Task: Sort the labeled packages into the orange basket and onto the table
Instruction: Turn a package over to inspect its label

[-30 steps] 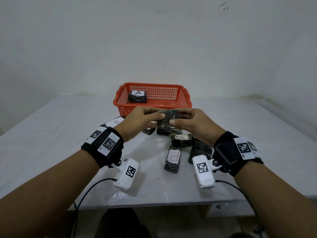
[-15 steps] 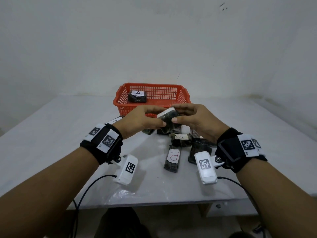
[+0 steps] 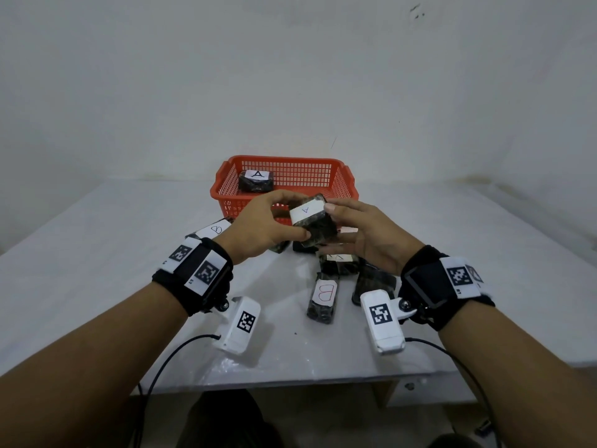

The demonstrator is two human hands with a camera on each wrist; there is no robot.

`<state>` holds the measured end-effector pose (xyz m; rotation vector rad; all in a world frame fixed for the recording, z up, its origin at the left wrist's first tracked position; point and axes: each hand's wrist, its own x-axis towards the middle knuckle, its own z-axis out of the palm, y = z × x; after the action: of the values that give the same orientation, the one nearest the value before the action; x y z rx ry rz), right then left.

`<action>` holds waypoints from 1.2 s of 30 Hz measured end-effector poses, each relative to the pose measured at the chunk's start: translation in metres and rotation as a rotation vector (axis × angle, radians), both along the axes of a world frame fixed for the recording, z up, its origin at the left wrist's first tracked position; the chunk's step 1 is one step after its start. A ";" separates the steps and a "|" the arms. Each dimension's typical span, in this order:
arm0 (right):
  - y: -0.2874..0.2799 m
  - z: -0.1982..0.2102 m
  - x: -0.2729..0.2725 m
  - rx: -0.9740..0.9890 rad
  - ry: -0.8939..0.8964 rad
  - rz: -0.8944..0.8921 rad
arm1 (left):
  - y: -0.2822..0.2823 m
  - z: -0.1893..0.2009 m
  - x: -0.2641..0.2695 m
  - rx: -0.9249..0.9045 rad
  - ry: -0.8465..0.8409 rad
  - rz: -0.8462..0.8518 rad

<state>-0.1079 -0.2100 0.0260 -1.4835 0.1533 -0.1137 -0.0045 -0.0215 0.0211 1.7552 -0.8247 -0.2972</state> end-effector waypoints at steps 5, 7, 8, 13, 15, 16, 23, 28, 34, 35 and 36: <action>0.005 0.000 0.005 -0.020 -0.003 -0.063 | 0.001 0.000 -0.003 -0.004 -0.029 -0.007; 0.005 -0.002 0.006 -0.011 -0.023 -0.087 | 0.001 -0.001 -0.002 -0.024 -0.029 -0.015; 0.005 -0.003 0.007 -0.009 -0.028 -0.096 | 0.001 0.000 -0.002 -0.040 -0.020 -0.018; 0.007 -0.003 0.005 -0.022 -0.052 -0.096 | 0.001 0.000 0.001 -0.095 0.075 -0.017; 0.007 -0.001 0.004 -0.050 -0.064 -0.103 | 0.001 -0.001 0.003 -0.059 0.071 -0.023; 0.007 -0.001 0.003 -0.059 -0.074 -0.105 | 0.002 -0.001 0.004 -0.043 0.068 -0.031; 0.002 -0.004 0.006 -0.048 -0.105 -0.118 | 0.007 -0.002 0.007 -0.049 0.095 -0.060; 0.008 -0.001 0.005 0.035 0.054 -0.027 | 0.005 -0.002 0.006 -0.103 0.071 -0.062; 0.011 0.001 0.005 0.188 0.047 -0.017 | 0.004 -0.004 0.005 -0.110 0.054 -0.036; 0.010 0.000 0.006 0.153 0.023 -0.036 | 0.005 -0.004 0.005 -0.101 0.057 -0.042; 0.010 0.000 0.007 0.112 0.002 -0.049 | 0.005 -0.003 0.004 -0.099 0.073 -0.053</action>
<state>-0.1008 -0.2004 0.0257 -1.3687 0.1948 -0.1413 -0.0007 -0.0165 0.0183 1.6233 -0.8210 -0.3477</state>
